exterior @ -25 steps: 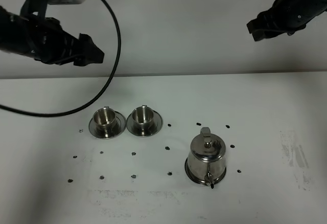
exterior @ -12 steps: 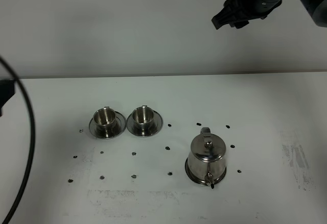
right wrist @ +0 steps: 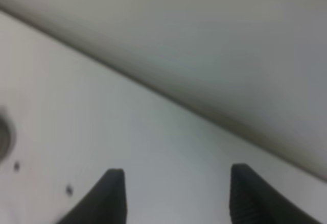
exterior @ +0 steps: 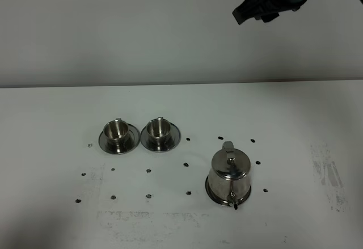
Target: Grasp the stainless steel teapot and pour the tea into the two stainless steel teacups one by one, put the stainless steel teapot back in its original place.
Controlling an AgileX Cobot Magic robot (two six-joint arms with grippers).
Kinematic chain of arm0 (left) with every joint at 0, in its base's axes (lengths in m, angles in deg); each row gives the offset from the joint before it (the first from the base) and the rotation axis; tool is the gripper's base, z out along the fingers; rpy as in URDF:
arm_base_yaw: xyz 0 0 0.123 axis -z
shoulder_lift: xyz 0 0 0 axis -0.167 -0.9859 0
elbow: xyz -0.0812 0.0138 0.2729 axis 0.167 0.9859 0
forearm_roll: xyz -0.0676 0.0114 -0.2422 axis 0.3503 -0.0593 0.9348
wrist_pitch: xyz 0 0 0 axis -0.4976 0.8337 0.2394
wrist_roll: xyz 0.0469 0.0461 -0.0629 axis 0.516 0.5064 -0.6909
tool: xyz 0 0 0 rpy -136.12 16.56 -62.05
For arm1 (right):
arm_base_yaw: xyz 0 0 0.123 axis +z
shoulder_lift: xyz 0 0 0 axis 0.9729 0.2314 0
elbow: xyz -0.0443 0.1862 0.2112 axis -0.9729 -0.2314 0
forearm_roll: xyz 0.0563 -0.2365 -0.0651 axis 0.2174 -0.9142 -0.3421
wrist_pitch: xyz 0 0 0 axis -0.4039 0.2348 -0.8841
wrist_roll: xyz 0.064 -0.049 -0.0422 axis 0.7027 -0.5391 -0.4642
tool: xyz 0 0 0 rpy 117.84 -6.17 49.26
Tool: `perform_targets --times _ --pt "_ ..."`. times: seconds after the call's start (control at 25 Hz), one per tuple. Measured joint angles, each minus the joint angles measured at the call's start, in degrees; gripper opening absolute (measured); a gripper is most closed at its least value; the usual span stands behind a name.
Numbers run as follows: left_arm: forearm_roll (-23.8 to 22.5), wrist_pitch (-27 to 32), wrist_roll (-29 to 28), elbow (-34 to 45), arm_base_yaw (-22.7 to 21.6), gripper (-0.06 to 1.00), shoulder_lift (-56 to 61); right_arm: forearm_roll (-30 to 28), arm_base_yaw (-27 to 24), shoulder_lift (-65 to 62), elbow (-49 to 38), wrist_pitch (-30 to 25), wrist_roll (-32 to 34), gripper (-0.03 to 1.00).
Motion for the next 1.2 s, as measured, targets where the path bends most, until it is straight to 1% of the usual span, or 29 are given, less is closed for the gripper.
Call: perform_targets --times 0.08,0.16,0.32,0.44,0.52,0.72,0.96,1.2 --pt "0.00 3.67 -0.78 0.07 0.00 0.73 1.62 -1.58 0.38 -3.86 -6.70 -0.02 0.92 0.44" --pt "0.32 5.74 -1.21 0.92 0.00 0.73 3.44 -2.58 0.38 -7.25 -14.11 0.93 2.18 0.44" --pt "0.78 5.67 -1.26 6.47 0.00 0.73 8.90 -2.85 0.42 -13.08 -26.37 8.00 4.20 0.44" --pt "0.95 3.20 -2.00 11.81 0.00 0.73 13.09 -2.85 0.42 -14.98 -32.43 11.74 5.73 0.44" --pt "1.02 2.74 -2.73 13.99 0.00 0.73 15.51 -2.85 0.42 -15.21 -34.83 13.60 6.60 0.44" --pt "1.02 4.32 -3.19 16.71 0.00 0.73 20.51 -2.79 0.42 -15.27 -38.72 18.51 8.20 0.44" --pt "0.96 4.39 -3.22 17.10 0.00 0.73 24.88 -2.80 0.42 -15.27 -45.09 26.53 10.50 0.44" --pt "0.96 4.39 -3.17 17.10 0.00 0.73 25.84 -4.79 0.42 -15.27 -48.68 32.37 13.37 0.44"
